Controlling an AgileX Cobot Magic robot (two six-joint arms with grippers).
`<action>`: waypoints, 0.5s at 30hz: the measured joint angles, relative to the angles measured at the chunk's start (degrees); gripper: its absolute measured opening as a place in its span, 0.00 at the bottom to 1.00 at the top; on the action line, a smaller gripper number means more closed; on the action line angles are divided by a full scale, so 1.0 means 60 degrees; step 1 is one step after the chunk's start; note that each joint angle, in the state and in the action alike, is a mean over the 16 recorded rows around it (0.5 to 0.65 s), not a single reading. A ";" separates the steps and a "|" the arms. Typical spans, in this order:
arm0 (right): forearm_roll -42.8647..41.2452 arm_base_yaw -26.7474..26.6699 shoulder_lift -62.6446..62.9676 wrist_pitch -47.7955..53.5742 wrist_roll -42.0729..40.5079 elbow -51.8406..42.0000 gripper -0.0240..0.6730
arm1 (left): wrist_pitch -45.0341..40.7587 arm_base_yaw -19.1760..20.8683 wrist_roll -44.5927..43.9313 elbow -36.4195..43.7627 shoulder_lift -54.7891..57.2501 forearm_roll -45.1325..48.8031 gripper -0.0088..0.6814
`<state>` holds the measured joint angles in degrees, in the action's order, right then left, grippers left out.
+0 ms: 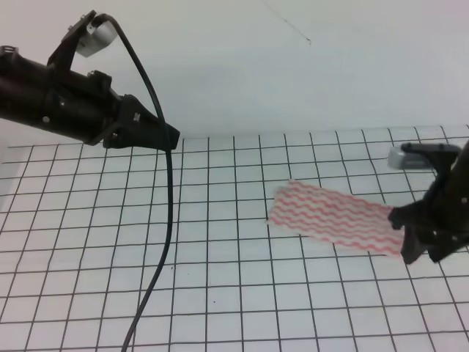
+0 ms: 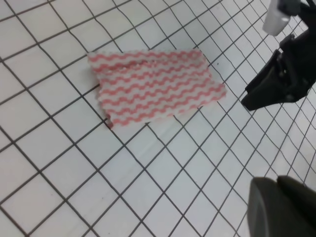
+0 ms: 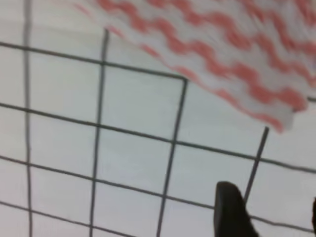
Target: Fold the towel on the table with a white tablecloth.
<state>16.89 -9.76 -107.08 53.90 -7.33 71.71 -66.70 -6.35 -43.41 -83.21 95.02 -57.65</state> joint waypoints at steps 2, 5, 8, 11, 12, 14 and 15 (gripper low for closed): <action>0.0131 0.0019 -0.0004 -0.0290 0.0191 -0.0129 0.53 | -0.0016 -0.0010 -0.0014 0.0000 0.0000 -0.0017 0.01; 0.0353 0.0046 -0.0011 -0.0752 0.0479 -0.0322 0.53 | -0.0022 -0.0025 -0.0031 0.0000 0.0000 -0.0044 0.01; 0.0593 0.0074 -0.0018 -0.1181 0.0668 -0.0476 0.53 | -0.0011 -0.0039 -0.0050 0.0000 0.0000 -0.0067 0.01; 0.0693 0.0091 -0.0025 -0.1471 0.0845 -0.0540 0.53 | 0.0005 -0.0040 -0.0070 0.0000 0.0000 -0.0088 0.01; 0.0672 0.0092 -0.0027 -0.1552 0.0911 -0.0545 0.53 | 0.0010 -0.0040 -0.0074 0.0000 0.0000 -0.0092 0.01; 0.0576 0.0093 -0.0029 -0.1639 0.1054 -0.0545 0.53 | 0.0019 -0.0040 -0.0075 0.0000 0.0000 -0.0094 0.01; 0.0515 0.0094 -0.0029 -0.1676 0.1127 -0.0545 0.53 | 0.0024 -0.0040 -0.0075 0.0000 0.0000 -0.0095 0.01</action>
<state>19.98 -9.20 -107.26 43.84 -0.57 68.45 -66.55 -6.59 -43.85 -83.21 95.02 -58.23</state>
